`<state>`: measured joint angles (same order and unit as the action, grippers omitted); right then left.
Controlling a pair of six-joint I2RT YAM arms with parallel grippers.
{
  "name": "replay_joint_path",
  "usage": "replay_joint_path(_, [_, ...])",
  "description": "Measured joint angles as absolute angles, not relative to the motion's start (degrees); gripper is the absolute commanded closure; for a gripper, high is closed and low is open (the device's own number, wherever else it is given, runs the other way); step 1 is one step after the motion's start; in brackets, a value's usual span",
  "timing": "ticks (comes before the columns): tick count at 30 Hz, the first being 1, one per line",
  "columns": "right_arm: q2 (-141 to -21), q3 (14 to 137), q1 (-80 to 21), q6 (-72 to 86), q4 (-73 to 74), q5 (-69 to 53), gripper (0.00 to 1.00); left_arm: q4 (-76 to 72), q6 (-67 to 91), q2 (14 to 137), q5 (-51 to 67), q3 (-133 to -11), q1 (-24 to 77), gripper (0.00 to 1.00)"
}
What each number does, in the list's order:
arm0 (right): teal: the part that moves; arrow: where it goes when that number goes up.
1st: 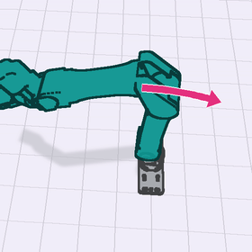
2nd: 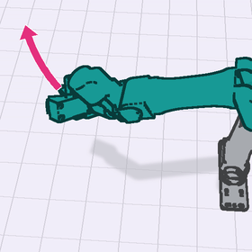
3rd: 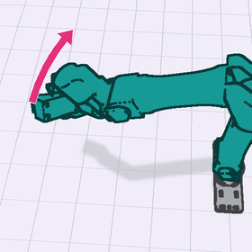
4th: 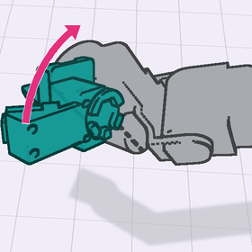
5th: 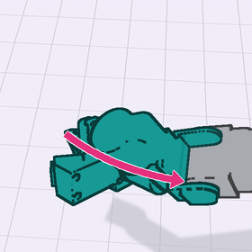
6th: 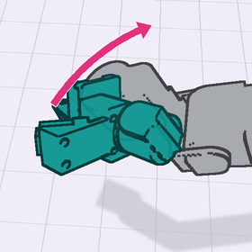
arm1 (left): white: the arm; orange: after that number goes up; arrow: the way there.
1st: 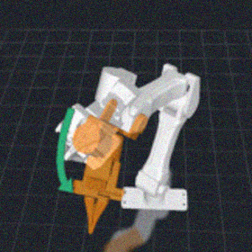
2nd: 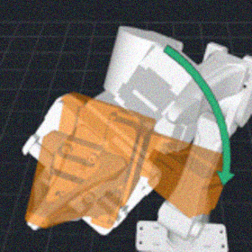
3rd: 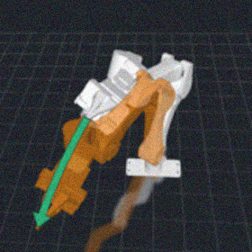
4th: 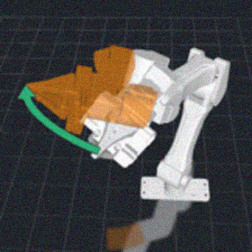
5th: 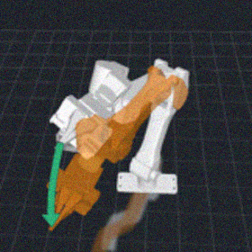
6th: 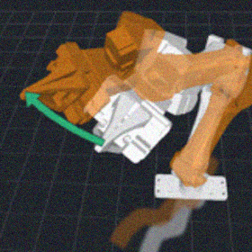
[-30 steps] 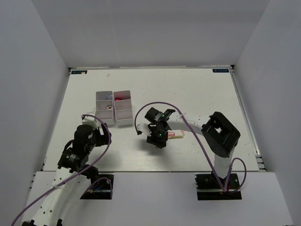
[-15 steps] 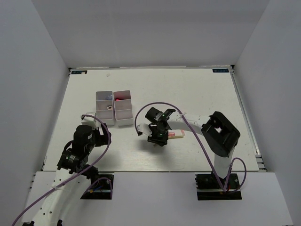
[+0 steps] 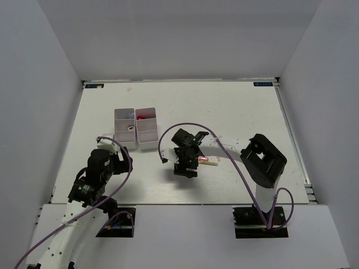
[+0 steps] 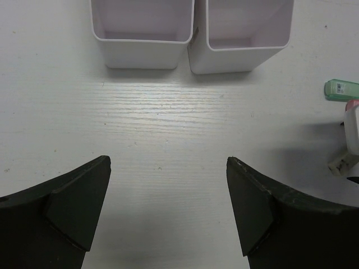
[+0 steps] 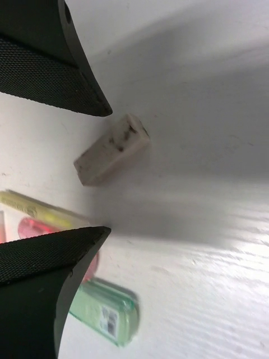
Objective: Sort the stationery into containers
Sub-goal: Grab a piece of stationery with the right arm
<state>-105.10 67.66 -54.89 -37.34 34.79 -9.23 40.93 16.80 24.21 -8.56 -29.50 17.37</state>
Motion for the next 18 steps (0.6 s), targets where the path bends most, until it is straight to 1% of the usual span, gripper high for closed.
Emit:
replay_joint_path(3, [-105.8,68.3,-54.9,-38.7,33.3,-9.5,0.26,40.9,16.8,24.2,-8.6,-29.5,17.4,0.06])
replay_joint_path(4, [-106.0,68.5,-54.9,-39.2,33.0,-9.6,0.32,40.9,16.8,24.2,-8.6,-29.5,17.4,0.06])
replay_joint_path(6, [-106.7,69.4,-54.9,-39.9,32.8,-10.0,0.39,40.9,16.8,24.2,-8.6,-29.5,17.4,0.06])
replay_joint_path(7, [-107.2,69.8,-54.9,-40.2,32.7,-10.3,0.47,40.9,16.8,24.2,-8.6,-29.5,17.4,0.06])
replay_joint_path(9, [-107.4,70.1,-54.9,-41.0,32.2,-11.1,0.55,40.9,16.8,24.2,-8.6,-29.5,17.4,0.06])
replay_joint_path(11, [-107.4,69.8,-55.0,-41.5,31.6,-11.8,0.66,40.9,16.8,24.2,-8.6,-29.5,17.4,0.06])
replay_joint_path(12, [-107.2,69.4,-55.0,-41.8,31.2,-12.3,0.69,40.9,16.8,24.2,-8.6,-29.5,17.4,0.06])
replay_joint_path(17, [-105.4,66.6,-55.2,-42.6,28.4,-12.4,1.0,40.9,16.8,24.1,-8.6,-29.5,17.4,0.06])
replay_joint_path(18, [-105.3,66.7,-55.3,-42.4,28.4,-12.3,1.0,40.9,16.8,24.1,-8.6,-29.5,17.4,0.06])
